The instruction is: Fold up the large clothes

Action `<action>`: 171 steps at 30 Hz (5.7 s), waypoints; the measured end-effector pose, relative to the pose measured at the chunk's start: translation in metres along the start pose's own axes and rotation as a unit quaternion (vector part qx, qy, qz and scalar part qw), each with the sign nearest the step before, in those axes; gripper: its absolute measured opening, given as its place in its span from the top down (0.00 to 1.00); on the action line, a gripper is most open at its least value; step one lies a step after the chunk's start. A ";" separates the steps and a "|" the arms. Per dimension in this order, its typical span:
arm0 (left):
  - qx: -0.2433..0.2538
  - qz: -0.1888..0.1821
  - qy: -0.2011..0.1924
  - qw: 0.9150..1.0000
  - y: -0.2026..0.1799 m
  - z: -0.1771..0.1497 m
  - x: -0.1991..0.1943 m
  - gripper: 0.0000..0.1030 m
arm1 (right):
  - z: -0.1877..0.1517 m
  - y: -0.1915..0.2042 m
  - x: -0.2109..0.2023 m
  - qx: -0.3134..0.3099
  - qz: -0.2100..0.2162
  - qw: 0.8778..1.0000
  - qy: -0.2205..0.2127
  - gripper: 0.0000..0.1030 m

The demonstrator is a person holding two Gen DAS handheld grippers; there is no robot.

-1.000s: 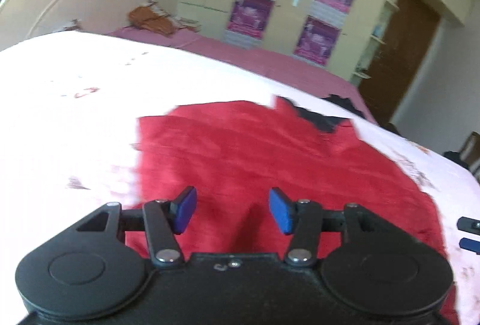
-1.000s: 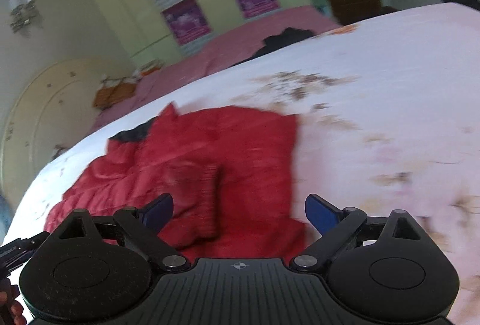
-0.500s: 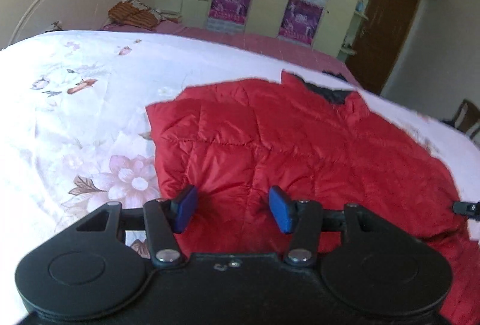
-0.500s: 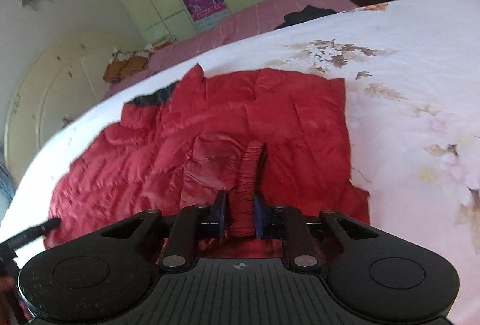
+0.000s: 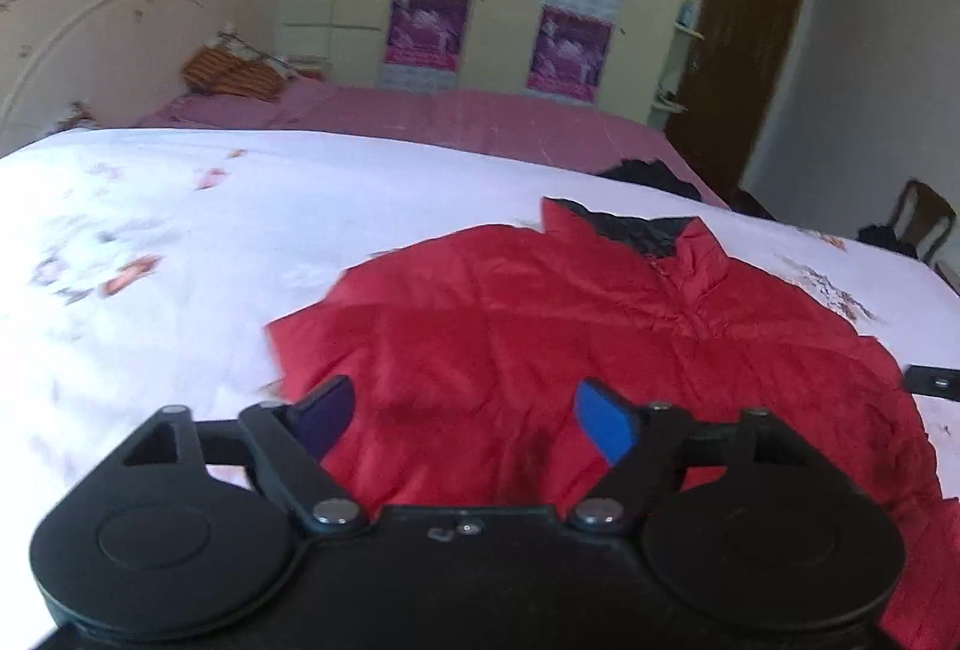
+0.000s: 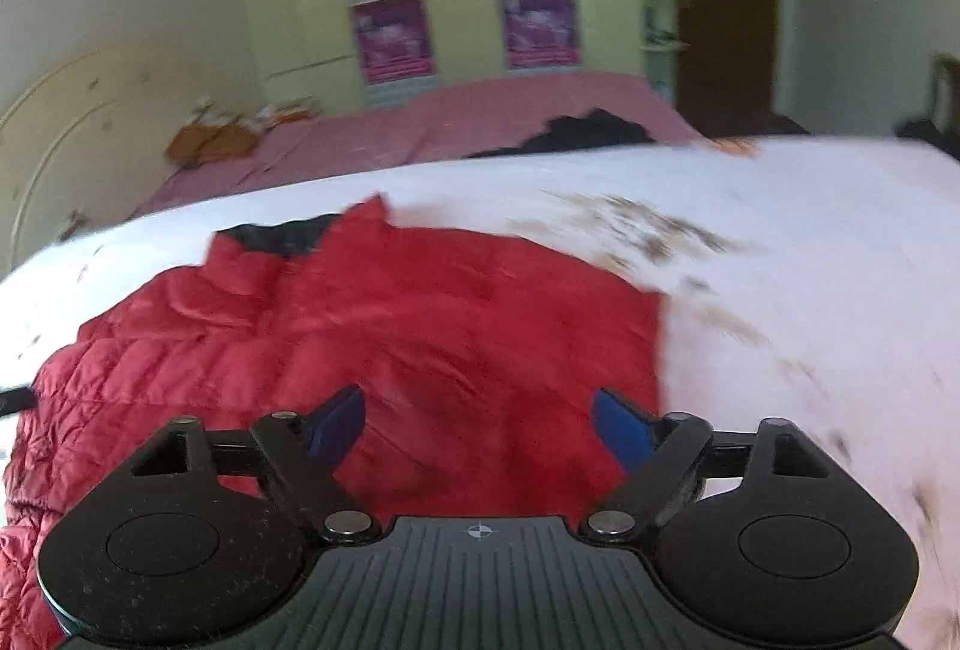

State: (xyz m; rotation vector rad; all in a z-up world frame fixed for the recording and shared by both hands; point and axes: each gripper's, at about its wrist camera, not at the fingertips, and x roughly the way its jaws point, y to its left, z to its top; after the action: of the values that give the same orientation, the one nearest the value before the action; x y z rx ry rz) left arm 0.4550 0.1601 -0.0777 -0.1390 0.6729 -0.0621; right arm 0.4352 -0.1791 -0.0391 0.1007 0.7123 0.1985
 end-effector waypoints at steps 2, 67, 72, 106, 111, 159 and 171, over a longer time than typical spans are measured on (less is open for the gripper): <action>0.043 0.000 0.011 0.999 -0.010 0.006 0.021 0.23 | 0.008 0.016 0.025 -0.012 0.019 1.000 0.013 0.51; 0.084 -0.001 0.061 0.995 -0.014 -0.052 -0.011 0.14 | -0.042 0.030 0.028 -0.030 -0.040 0.995 0.091 0.28; 0.079 0.001 0.063 0.995 0.002 -0.060 -0.050 0.02 | -0.045 -0.007 -0.022 0.035 -0.017 0.997 0.061 0.11; -0.255 -0.193 0.004 0.948 0.062 -0.220 -0.238 0.94 | -0.197 -0.168 -0.226 0.281 0.244 0.925 0.075 0.94; -0.251 -0.191 -0.064 0.947 0.061 -0.167 -0.236 0.93 | -0.136 -0.168 -0.228 0.259 0.247 0.934 0.011 0.94; 0.021 -0.032 0.056 0.998 0.045 0.062 0.153 0.95 | 0.068 -0.135 0.137 0.070 -0.018 0.994 0.080 0.97; 0.057 0.026 -0.025 0.998 0.040 0.046 0.075 0.39 | 0.061 -0.098 0.072 0.033 -0.042 0.999 0.006 0.31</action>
State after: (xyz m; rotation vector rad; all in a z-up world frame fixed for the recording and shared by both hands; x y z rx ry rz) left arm 0.5425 0.1969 -0.0941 -0.0139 0.6219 -0.0470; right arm 0.5430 -0.2609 -0.0549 0.1321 0.7327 0.0962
